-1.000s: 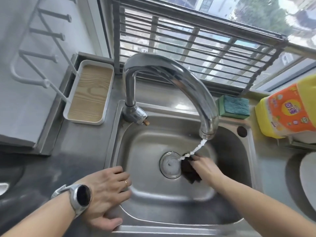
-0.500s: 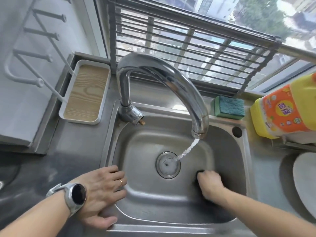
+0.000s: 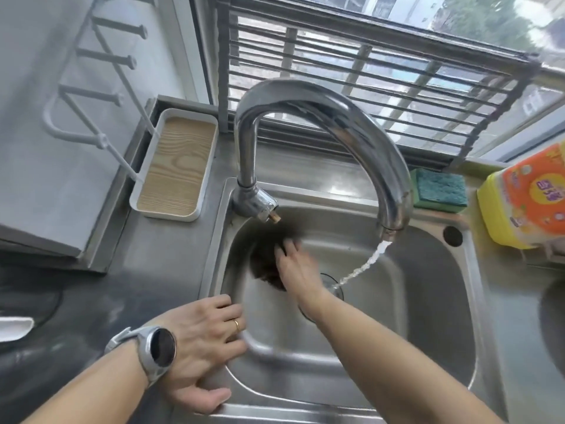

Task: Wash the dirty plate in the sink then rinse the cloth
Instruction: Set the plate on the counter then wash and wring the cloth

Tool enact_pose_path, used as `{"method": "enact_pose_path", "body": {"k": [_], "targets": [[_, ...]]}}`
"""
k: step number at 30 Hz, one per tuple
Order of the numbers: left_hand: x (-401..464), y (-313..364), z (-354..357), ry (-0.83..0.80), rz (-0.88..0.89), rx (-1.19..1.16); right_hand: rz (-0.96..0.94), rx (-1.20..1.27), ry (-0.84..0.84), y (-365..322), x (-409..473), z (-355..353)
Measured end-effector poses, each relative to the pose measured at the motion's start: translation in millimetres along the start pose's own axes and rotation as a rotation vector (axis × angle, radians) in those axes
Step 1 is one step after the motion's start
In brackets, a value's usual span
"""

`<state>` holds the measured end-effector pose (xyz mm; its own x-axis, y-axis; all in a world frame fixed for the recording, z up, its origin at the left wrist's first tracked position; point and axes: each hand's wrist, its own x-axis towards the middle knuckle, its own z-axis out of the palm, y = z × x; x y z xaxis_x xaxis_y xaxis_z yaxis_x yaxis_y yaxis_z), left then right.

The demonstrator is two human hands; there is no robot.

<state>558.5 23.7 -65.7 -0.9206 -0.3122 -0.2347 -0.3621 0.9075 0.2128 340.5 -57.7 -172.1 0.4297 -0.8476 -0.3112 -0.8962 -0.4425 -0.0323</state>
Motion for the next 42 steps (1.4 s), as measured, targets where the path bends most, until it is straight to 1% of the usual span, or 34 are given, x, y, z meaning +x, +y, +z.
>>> {"method": "enact_pose_path", "body": {"k": [3, 4, 6, 8, 10, 12, 14, 15, 17, 19, 22, 24, 25, 27, 29, 31, 32, 33, 34, 35, 37, 38, 40, 42], "targets": [[-3, 1, 1, 0.001, -0.021, -0.005, -0.058, -0.166, -0.073, 67, -15, 7], [-5, 2, 2, -0.006, -0.027, 0.004, -0.052, -0.192, -0.102, 89, -27, 7], [-6, 3, 3, -0.003, -0.024, 0.016, 0.006, -0.252, -0.138, 134, -49, 5], [-5, 2, 2, 0.012, -0.027, 0.018, 0.136, -0.320, -0.199, 164, -72, -2], [-5, 2, 0, 0.013, -0.035, 0.024, 0.292, -0.309, -0.274, 163, -96, -16], [-5, 2, 0, 0.008, -0.038, 0.029, 0.346, -0.266, -0.372, 141, -120, -16], [-6, 2, 0, 0.003, -0.037, 0.024, 0.345, -0.160, -0.561, 105, -146, -10], [-6, 2, 1, 0.002, -0.043, 0.024, 0.335, -0.094, -0.626, 87, -155, -8], [-6, 3, 1, 0.014, -0.042, 0.026, 0.320, 0.034, -0.677, 57, -155, -10], [-5, 3, -2, 0.024, -0.032, 0.021, 0.265, 0.148, -0.666, 29, -140, -12], [-3, 2, -3, 0.035, -0.033, 0.028, 0.084, 0.337, -0.532, -25, -106, -8], [0, 3, -3, 0.037, -0.039, 0.034, 0.022, 0.464, -0.451, -59, -84, -6], [1, 4, -1, 0.043, -0.034, 0.033, 0.032, 0.535, -0.430, -70, -74, -8], [2, 4, -2, 0.043, -0.030, 0.028, 0.119, 0.697, -0.437, -80, -64, -15], [1, 5, -5, -0.003, -0.039, 0.031, 0.234, 0.893, -0.520, -71, -71, -17], [2, 8, -8, -0.061, -0.108, 0.045, 0.401, 1.129, -0.607, -56, -94, -26], [6, 11, -11, -0.065, -0.194, 0.023, 0.542, 1.280, -0.631, -45, -106, -31], [16, 16, -15, -0.051, -0.314, -0.045, 0.691, 1.473, -0.624, -32, -115, -35], [30, 20, -23, -0.028, -0.473, -0.160, 0.840, 1.640, -0.565, -18, -121, -39], [49, 24, -30, 0.006, -0.653, -0.311, 0.959, 1.793, -0.471, -2, -124, -41], [92, 29, -39, 0.147, -0.985, -0.708, 1.065, 2.025, -0.242, 24, -119, -53], [115, 29, -39, 0.247, -1.089, -0.960, 1.081, 2.148, -0.147, 34, -115, -62], [153, 24, -43, 0.484, -1.165, -1.462, 1.034, 2.290, -0.081, 42, -110, -84], [180, 22, -42, 0.688, -1.170, -1.866, 0.961, 2.325, -0.055, 40, -104, -102]]}}
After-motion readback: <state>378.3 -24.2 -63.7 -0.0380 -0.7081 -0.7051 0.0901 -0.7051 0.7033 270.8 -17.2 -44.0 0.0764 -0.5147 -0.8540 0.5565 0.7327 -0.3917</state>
